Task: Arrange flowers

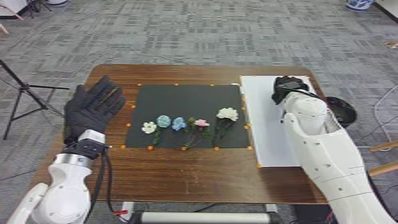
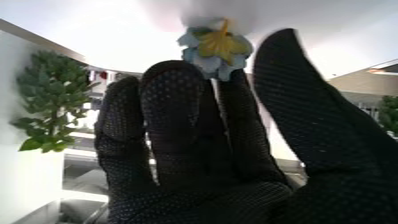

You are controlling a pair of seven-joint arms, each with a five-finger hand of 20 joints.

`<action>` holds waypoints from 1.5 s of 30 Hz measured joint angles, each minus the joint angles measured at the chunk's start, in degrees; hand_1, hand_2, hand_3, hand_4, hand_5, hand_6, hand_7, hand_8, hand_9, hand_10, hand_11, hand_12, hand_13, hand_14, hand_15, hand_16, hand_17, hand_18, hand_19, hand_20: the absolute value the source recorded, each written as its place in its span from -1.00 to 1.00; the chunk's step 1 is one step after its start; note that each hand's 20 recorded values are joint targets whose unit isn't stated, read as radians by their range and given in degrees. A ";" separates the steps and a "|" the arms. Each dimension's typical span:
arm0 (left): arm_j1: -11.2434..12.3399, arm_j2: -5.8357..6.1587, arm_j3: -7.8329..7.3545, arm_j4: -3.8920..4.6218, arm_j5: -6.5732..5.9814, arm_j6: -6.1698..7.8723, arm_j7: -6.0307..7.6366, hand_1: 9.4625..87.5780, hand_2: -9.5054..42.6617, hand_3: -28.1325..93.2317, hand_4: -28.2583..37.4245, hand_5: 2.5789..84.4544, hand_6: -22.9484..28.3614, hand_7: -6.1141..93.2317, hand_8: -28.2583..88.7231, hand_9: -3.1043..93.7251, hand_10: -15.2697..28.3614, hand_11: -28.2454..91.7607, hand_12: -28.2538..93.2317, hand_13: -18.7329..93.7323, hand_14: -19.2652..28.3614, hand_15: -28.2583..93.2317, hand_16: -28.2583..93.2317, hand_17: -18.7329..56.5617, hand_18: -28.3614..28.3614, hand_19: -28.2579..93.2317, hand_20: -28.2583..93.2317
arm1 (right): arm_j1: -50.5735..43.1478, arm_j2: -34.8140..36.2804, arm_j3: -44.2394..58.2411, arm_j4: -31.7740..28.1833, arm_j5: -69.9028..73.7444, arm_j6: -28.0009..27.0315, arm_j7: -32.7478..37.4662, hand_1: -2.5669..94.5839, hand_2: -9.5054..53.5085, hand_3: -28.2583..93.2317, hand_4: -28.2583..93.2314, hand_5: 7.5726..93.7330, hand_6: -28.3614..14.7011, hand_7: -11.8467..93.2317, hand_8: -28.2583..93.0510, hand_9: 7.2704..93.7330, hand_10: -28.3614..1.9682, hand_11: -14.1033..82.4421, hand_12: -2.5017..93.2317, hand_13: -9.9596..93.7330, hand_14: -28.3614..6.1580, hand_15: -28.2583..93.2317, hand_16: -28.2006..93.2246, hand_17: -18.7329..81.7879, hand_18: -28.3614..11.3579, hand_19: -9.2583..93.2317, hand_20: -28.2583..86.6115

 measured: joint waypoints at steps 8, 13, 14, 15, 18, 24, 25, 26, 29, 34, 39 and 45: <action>0.05 -0.24 -0.53 0.00 0.00 -0.75 -1.00 -0.57 0.09 0.52 -1.00 -0.05 0.19 -0.69 -0.67 -0.27 0.30 -0.23 -0.41 -0.22 0.42 -0.14 -0.60 -0.70 0.53 0.07 -0.39 | -0.67 -0.04 -0.14 0.02 -0.26 0.42 2.95 0.37 -1.00 0.60 -1.00 0.33 0.34 -0.19 -0.55 0.65 0.41 -0.40 -0.07 0.60 0.33 0.63 0.08 0.18 -0.60 0.82 0.21; -0.30 -0.25 -0.55 0.25 0.08 -1.30 -1.32 -0.57 0.09 0.52 -1.00 -0.05 0.19 -0.69 -0.67 -0.27 0.30 -0.23 -0.41 -0.22 0.42 -0.14 -0.60 -0.70 0.53 0.08 -0.39 | -1.66 0.33 -0.13 -0.10 -0.98 2.82 2.96 0.37 -1.00 0.60 -1.00 0.39 0.35 -0.03 -0.50 0.69 0.41 -0.31 0.05 0.61 0.31 0.65 0.05 0.19 -0.60 0.83 0.22; -0.38 -0.25 -0.54 0.30 0.10 -1.40 -1.37 -0.57 0.09 0.52 -1.00 -0.05 0.19 -0.68 -0.67 -0.27 0.30 -0.23 -0.41 -0.22 0.42 -0.14 -0.60 -0.70 0.53 0.08 -0.39 | -1.99 0.45 -0.11 -0.24 -0.92 3.44 3.02 0.37 -1.00 0.61 -1.00 0.40 0.34 -0.01 -0.50 0.69 0.40 -0.30 0.07 0.62 0.31 0.65 0.05 0.19 -0.60 0.82 0.22; -0.46 -0.25 -0.53 0.33 0.12 -1.50 -1.41 -0.57 0.09 0.53 -1.00 -0.05 0.19 -0.69 -0.67 -0.27 0.30 -0.23 -0.41 -0.22 0.43 -0.14 -0.60 -0.70 0.53 0.08 -0.39 | -2.36 0.58 -0.10 -0.44 -0.76 3.97 3.14 0.36 -1.00 0.62 -1.00 0.40 0.34 0.00 -0.50 0.69 0.38 -0.29 0.08 0.62 0.31 0.65 0.04 0.19 -0.60 0.83 0.22; -0.62 -0.25 -0.52 0.40 0.16 -1.68 -1.50 -0.57 0.08 0.53 -1.00 -0.05 0.19 -0.69 -0.67 -0.27 0.30 -0.23 -0.41 -0.22 0.42 -0.14 -0.60 -0.70 0.53 0.08 -0.39 | -3.75 1.20 -0.08 -1.92 0.79 5.03 3.99 0.35 -1.00 0.63 -1.00 0.40 0.33 0.01 -0.50 0.68 0.37 -0.28 0.10 0.62 0.30 0.66 0.05 0.20 -0.61 0.83 0.21; -0.75 -0.24 -0.70 0.41 0.30 -1.90 -1.55 -0.57 0.09 0.52 -1.00 -0.05 0.19 -0.68 -0.67 -0.27 0.30 -0.23 -0.41 -0.22 0.42 -0.14 -0.60 -0.70 0.53 0.07 -0.39 | -10.40 3.98 0.86 -12.95 12.04 7.51 8.21 0.35 -1.00 0.64 -0.98 0.41 0.31 -0.01 -0.50 0.68 0.33 -0.27 0.11 0.61 0.30 0.66 0.06 0.20 -0.61 0.83 0.21; -0.68 -0.24 -0.89 0.38 0.30 -1.90 -1.55 -0.57 0.09 0.53 -1.00 -0.05 0.19 -0.68 -0.67 -0.27 0.30 -0.23 -0.41 -0.22 0.42 -0.14 -0.60 -0.70 0.53 0.07 -0.39 | -11.79 4.43 1.04 -15.31 12.89 7.77 8.23 0.35 -1.00 0.64 -0.98 0.42 0.31 -0.02 -0.50 0.68 0.33 -0.27 0.11 0.61 0.30 0.66 0.06 0.20 -0.62 0.83 0.21; -0.55 -0.24 -1.13 0.30 0.30 -1.90 -1.54 -0.57 0.08 0.53 -1.00 -0.05 0.19 -0.68 -0.67 -0.27 0.30 -0.23 -0.41 -0.22 0.42 -0.14 -0.60 -0.70 0.53 0.07 -0.39 | -13.04 4.79 1.09 -17.47 13.25 7.97 8.22 0.35 -1.00 0.64 -0.97 0.42 0.30 -0.02 -0.50 0.68 0.33 -0.28 0.10 0.61 0.29 0.65 0.06 0.20 -0.62 0.83 0.21; 0.22 -0.33 -2.24 -0.07 0.31 -1.91 -1.48 -0.57 0.09 0.53 -1.00 -0.05 0.19 -0.69 -0.67 -0.27 0.30 -0.23 -0.41 -0.22 0.42 -0.14 -0.60 -0.70 0.53 0.07 -0.39 | -15.97 5.00 0.94 -22.55 13.37 8.39 7.79 0.35 -1.00 0.64 -0.97 0.43 0.30 -0.03 -0.50 0.68 0.33 -0.28 0.10 0.61 0.28 0.65 0.07 0.20 -0.62 0.83 0.21; 1.98 -0.74 -4.16 -0.65 0.32 -1.87 -1.24 -0.57 0.09 0.53 -1.00 -0.05 0.19 -0.69 -0.67 -0.26 0.30 -0.23 -0.41 -0.22 0.42 -0.14 -0.60 -0.70 0.54 0.07 -0.39 | -18.43 3.56 -0.42 -26.82 13.16 9.33 6.36 0.35 -1.00 0.63 -0.97 0.43 0.30 -0.04 -0.50 0.69 0.34 -0.28 0.09 0.61 0.27 0.65 0.07 0.20 -0.63 0.83 0.20; 2.45 -0.98 -4.37 -0.64 0.25 -1.85 -1.12 -0.57 0.08 0.53 -1.00 -0.05 0.19 -0.68 -0.67 -0.26 0.30 -0.23 -0.41 -0.22 0.42 -0.14 -0.60 -0.70 0.53 0.07 -0.39 | -20.33 1.28 -2.27 -28.33 7.64 10.34 1.77 0.35 -1.00 0.62 -0.97 0.44 0.30 -0.04 -0.49 0.70 0.35 -0.29 0.08 0.61 0.27 0.64 0.07 0.20 -0.63 0.83 0.20; 2.37 -1.03 -4.35 -0.61 0.23 -1.84 -1.06 -0.57 0.08 0.53 -1.00 -0.05 0.19 -0.69 -0.67 -0.26 0.30 -0.23 -0.41 -0.22 0.42 -0.14 -0.60 -0.70 0.53 0.07 -0.39 | -21.76 -0.40 -4.57 -29.07 6.82 10.20 1.39 0.34 -1.00 0.62 -0.97 0.45 0.30 -0.05 -0.48 0.70 0.35 -0.29 0.09 0.62 0.26 0.65 0.06 0.20 -0.64 0.84 0.19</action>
